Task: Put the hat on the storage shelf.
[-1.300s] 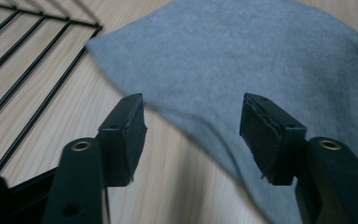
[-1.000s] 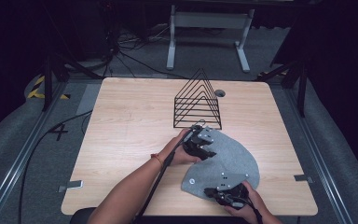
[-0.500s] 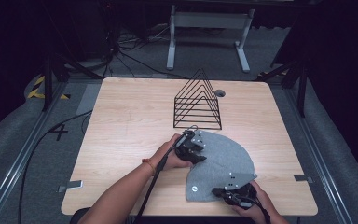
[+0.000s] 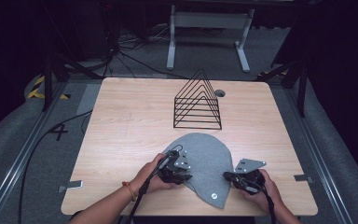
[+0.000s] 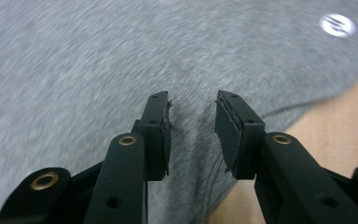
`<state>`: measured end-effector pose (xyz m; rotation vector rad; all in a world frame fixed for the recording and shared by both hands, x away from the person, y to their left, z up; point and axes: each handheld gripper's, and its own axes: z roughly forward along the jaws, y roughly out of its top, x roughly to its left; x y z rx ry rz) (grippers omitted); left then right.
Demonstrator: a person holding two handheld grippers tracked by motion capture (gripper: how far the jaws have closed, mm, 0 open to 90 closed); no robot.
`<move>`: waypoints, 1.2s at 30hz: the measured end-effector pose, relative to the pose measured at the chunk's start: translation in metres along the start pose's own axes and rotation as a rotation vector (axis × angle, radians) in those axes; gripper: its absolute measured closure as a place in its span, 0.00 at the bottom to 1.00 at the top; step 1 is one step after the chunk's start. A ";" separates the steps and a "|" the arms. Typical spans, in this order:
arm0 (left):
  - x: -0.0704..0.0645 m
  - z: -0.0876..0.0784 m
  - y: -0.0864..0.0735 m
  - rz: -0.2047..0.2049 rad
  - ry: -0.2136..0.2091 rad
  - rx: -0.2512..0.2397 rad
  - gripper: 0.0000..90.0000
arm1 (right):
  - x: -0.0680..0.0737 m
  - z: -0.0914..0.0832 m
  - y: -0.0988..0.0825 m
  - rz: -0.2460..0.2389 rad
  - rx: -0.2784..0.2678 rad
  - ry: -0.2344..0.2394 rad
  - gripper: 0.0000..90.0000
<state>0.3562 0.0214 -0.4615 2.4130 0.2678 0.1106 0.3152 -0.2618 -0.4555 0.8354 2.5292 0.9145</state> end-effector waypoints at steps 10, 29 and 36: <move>-0.019 0.007 0.007 -0.040 -0.025 -0.014 0.70 | -0.028 0.014 0.012 0.040 0.006 -0.053 0.98; 0.060 -0.030 -0.025 -0.255 0.186 -0.031 0.35 | -0.062 0.028 0.042 0.106 0.016 -0.031 0.50; 0.078 -0.016 -0.026 -0.249 0.192 -0.015 0.28 | -0.068 0.045 0.043 0.151 0.048 -0.023 0.36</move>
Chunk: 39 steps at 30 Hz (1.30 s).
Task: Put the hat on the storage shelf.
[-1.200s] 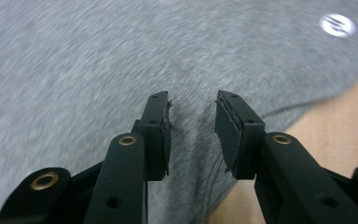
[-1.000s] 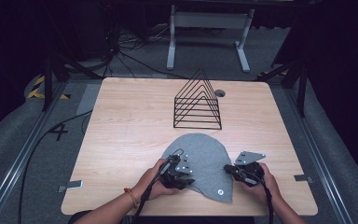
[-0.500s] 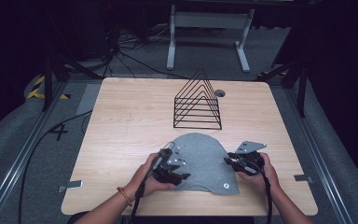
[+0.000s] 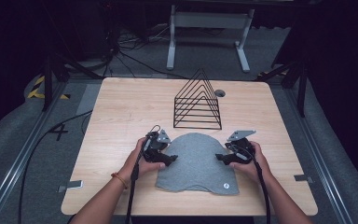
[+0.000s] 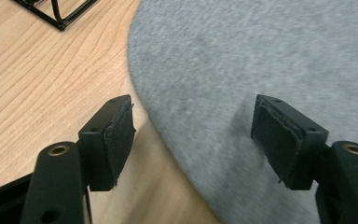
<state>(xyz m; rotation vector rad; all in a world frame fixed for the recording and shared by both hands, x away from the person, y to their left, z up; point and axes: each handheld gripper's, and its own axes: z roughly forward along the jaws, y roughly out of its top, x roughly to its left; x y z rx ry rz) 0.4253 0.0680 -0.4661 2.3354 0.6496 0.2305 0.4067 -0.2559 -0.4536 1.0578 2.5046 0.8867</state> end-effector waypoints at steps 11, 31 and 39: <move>-0.001 0.004 0.007 -0.036 -0.022 -0.015 0.51 | 0.006 -0.001 0.000 0.004 -0.016 0.020 0.69; -0.002 -0.010 0.008 -0.004 -0.111 -0.055 0.94 | 0.007 -0.019 -0.002 -0.014 -0.120 0.055 0.95; -0.010 -0.037 0.023 0.048 -0.068 -0.147 0.94 | 0.012 -0.051 0.004 -0.046 -0.215 0.035 0.95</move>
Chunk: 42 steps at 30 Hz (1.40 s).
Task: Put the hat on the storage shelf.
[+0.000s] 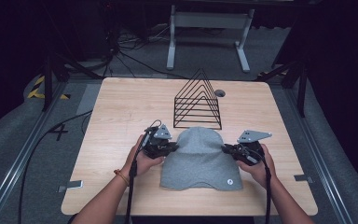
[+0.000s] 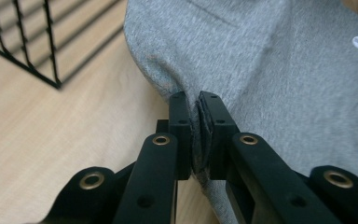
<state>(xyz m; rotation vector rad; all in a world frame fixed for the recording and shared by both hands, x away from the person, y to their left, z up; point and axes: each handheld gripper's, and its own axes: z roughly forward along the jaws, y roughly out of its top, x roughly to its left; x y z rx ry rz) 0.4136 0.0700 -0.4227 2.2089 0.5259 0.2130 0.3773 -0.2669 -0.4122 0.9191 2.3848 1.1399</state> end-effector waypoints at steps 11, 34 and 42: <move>-0.002 -0.023 0.034 0.079 0.032 -0.077 0.94 | -0.001 -0.033 0.021 -0.030 -0.085 -0.034 0.95; 0.010 -0.093 0.141 0.175 0.118 -0.254 0.95 | -0.024 -0.104 0.129 -0.113 -0.225 -0.153 0.95; 0.025 -0.107 0.172 0.171 0.163 -0.281 0.95 | -0.030 -0.111 0.167 -0.139 -0.249 -0.197 0.95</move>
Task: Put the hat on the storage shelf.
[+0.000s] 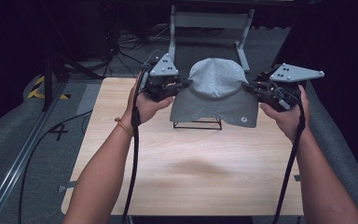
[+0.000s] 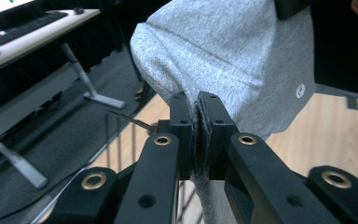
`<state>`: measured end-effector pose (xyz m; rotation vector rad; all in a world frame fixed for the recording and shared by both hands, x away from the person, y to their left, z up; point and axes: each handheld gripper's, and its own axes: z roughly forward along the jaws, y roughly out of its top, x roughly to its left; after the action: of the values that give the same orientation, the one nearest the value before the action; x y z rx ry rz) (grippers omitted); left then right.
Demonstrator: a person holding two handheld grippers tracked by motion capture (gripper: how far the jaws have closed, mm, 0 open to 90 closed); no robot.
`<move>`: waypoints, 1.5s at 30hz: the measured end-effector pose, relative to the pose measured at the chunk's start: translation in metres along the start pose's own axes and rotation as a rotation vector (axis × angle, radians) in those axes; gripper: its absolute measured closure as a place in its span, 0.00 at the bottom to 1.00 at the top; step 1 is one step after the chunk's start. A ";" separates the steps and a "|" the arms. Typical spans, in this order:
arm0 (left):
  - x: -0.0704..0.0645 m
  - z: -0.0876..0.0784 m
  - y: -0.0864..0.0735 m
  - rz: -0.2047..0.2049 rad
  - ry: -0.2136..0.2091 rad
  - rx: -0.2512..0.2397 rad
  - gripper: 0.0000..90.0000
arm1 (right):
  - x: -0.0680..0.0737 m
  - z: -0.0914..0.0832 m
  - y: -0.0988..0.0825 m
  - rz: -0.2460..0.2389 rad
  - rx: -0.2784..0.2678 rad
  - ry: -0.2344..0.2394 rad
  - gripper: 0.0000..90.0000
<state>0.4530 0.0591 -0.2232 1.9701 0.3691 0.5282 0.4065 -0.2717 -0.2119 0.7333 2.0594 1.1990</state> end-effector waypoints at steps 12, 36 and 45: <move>0.034 0.011 0.018 -0.032 0.064 0.005 0.95 | -0.023 0.023 0.028 -0.008 -0.039 -0.034 0.95; 0.067 0.036 0.007 -0.070 0.070 0.041 0.95 | -0.039 0.074 0.025 0.034 -0.028 -0.014 0.95; 0.054 0.019 0.002 -0.056 0.045 0.021 0.95 | -0.027 0.067 0.020 0.010 -0.031 0.012 0.95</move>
<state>0.5093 0.0690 -0.2174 1.9643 0.4586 0.5349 0.4775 -0.2464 -0.2130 0.7248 2.0441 1.2410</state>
